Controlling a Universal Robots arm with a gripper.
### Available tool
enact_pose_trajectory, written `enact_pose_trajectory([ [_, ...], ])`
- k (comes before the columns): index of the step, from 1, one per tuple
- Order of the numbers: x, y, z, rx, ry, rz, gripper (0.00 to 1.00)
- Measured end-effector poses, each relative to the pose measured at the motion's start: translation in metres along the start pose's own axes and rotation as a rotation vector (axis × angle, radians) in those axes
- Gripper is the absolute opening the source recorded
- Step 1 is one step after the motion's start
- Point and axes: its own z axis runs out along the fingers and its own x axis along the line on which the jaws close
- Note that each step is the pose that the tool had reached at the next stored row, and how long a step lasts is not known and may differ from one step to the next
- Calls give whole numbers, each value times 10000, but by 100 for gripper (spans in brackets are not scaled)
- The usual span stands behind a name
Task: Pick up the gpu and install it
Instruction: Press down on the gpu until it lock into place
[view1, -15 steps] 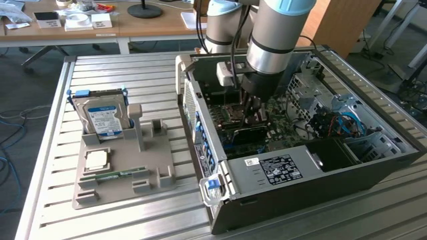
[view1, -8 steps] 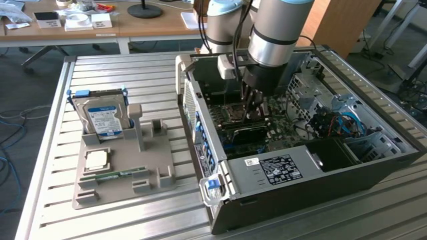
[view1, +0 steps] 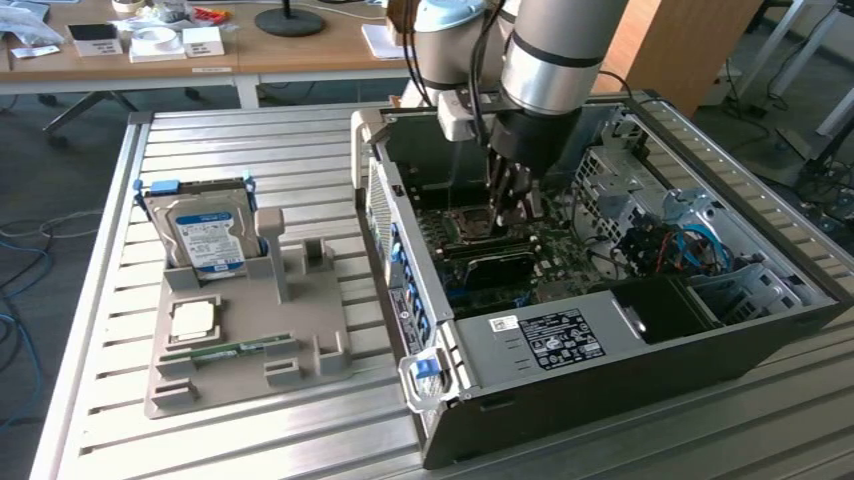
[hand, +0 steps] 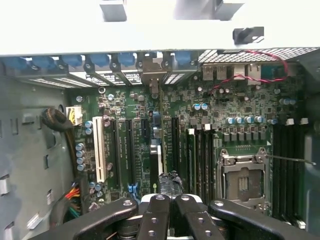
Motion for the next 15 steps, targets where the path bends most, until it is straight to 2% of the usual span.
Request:
enact_pose_trajectory([
  [9,-9,-2,-210,1,-1,0,11],
  [15,-11,-3,-240,1,-2,-1,11],
])
